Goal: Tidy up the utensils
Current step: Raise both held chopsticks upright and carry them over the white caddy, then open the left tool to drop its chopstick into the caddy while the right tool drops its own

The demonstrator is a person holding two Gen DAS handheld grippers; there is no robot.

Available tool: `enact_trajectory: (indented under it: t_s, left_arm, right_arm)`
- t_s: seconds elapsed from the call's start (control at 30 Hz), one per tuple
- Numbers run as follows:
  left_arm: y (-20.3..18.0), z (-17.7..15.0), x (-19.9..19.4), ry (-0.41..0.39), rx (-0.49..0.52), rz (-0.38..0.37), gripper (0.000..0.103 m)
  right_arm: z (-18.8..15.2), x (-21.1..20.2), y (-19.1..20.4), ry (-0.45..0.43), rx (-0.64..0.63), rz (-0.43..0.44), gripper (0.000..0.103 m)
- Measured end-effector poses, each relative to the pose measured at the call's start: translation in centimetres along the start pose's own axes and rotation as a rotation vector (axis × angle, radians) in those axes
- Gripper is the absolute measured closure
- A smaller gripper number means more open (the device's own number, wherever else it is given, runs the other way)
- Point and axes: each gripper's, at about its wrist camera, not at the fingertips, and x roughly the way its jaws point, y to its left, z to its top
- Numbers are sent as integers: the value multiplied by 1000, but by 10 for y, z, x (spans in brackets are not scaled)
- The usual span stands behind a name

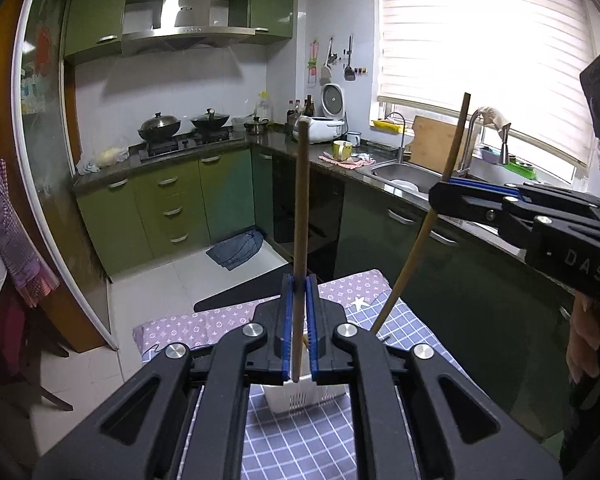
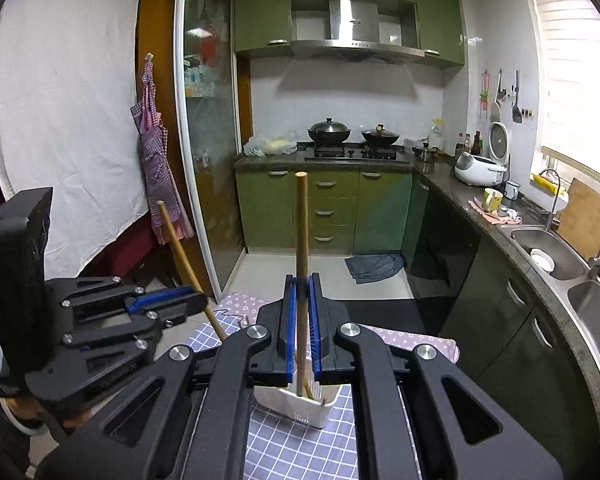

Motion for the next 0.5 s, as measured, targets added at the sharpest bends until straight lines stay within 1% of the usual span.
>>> enact_trajectory:
  t_s: [0.23,0.5]
  left_arm:
    - [0,-9,39,15,-7,16,97]
    - [5,-45,72,100,-31,10,97]
  right_arm:
    - [-13,44,-7,45,3,-2,96]
    - [-49,92,-4,134,15,13,96]
